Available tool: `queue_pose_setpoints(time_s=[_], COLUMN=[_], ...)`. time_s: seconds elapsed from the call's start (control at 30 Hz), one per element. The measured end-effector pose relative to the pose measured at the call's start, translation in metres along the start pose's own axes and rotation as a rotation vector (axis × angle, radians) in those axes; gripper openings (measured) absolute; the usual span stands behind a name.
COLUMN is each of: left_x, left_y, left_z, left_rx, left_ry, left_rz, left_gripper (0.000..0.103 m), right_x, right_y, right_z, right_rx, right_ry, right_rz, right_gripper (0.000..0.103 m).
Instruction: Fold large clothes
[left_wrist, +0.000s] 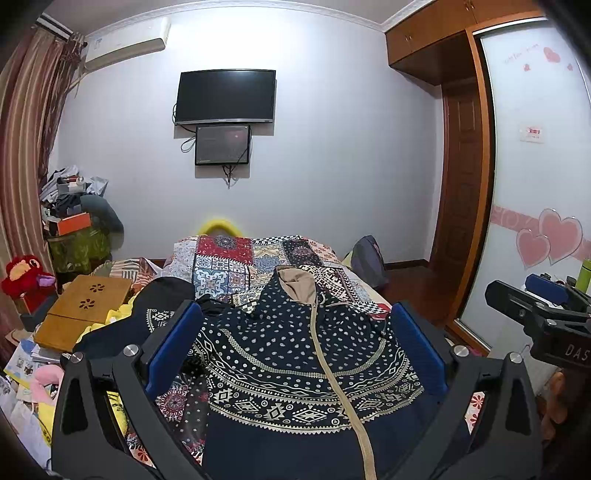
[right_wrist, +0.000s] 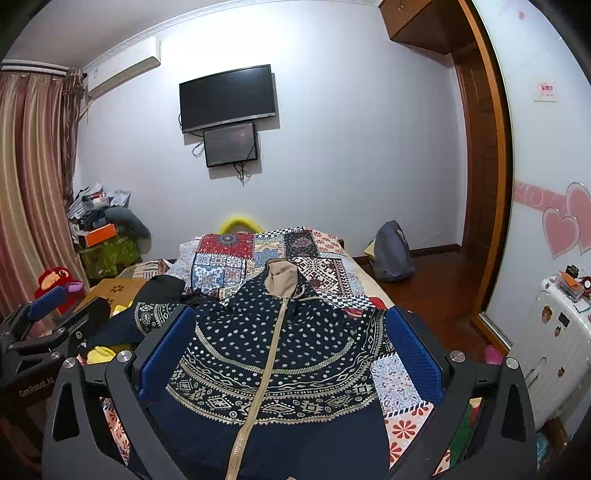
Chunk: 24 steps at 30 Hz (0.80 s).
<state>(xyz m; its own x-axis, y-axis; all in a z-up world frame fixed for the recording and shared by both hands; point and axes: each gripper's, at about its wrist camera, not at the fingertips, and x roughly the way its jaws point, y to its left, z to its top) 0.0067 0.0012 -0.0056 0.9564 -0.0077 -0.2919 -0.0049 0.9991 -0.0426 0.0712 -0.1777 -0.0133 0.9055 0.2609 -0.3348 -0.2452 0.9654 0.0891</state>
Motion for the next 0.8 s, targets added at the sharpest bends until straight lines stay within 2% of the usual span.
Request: queue_pose_setpoints(time_s=[0.8], left_x=[0.0014], left_y=[0.0016], left_z=[-0.0007], left_rx=[-0.005], left_ry=[0.008], left_rz=[0.001], left_gripper=[0.103], right_x=[0.0046], right_y=[0.0044], right_z=[-0.0019], right_rx=[0.0], right_ry=[0.009], right_rz=[0.002], right_gripper=[0.102])
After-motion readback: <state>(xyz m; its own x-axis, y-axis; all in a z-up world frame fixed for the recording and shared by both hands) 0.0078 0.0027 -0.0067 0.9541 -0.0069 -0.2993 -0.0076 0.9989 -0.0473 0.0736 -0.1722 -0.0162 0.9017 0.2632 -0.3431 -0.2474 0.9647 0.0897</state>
